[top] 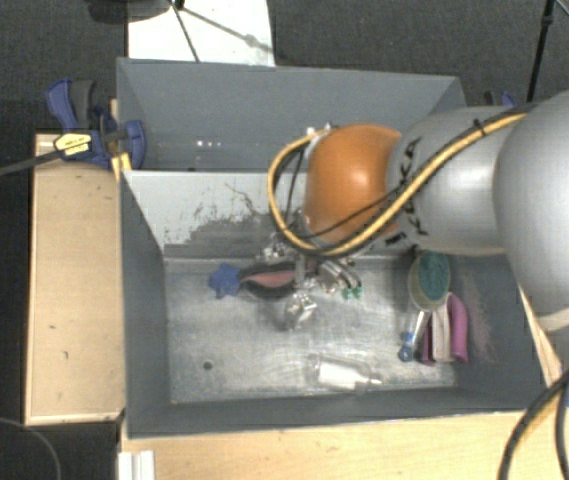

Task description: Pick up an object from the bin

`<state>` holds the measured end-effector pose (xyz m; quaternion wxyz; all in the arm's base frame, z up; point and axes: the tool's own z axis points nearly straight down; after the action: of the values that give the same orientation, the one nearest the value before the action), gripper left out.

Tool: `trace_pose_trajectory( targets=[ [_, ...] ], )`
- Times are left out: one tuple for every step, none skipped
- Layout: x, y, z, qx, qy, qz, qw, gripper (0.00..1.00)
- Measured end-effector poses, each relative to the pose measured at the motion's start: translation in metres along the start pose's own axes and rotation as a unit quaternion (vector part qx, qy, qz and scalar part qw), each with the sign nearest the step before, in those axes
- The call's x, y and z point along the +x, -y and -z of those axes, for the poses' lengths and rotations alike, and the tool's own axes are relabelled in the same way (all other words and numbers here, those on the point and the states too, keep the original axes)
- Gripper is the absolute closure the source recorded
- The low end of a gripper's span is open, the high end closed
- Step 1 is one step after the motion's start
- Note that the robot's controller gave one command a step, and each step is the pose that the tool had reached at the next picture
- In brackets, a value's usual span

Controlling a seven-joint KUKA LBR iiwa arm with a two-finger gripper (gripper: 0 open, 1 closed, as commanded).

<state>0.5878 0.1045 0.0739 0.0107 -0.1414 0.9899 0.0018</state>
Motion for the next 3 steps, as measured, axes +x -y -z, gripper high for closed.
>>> trace_pose_trajectory(
  targets=[
    [-0.015,-0.029,0.028,-0.002,-0.0073,0.206,0.9785,0.0],
    [0.006,0.03,0.039,-0.001,-0.0103,0.14,0.9901,0.0],
    [-0.006,0.001,-0.001,-0.002,-0.009,0.238,0.9713,0.0]
  ],
)
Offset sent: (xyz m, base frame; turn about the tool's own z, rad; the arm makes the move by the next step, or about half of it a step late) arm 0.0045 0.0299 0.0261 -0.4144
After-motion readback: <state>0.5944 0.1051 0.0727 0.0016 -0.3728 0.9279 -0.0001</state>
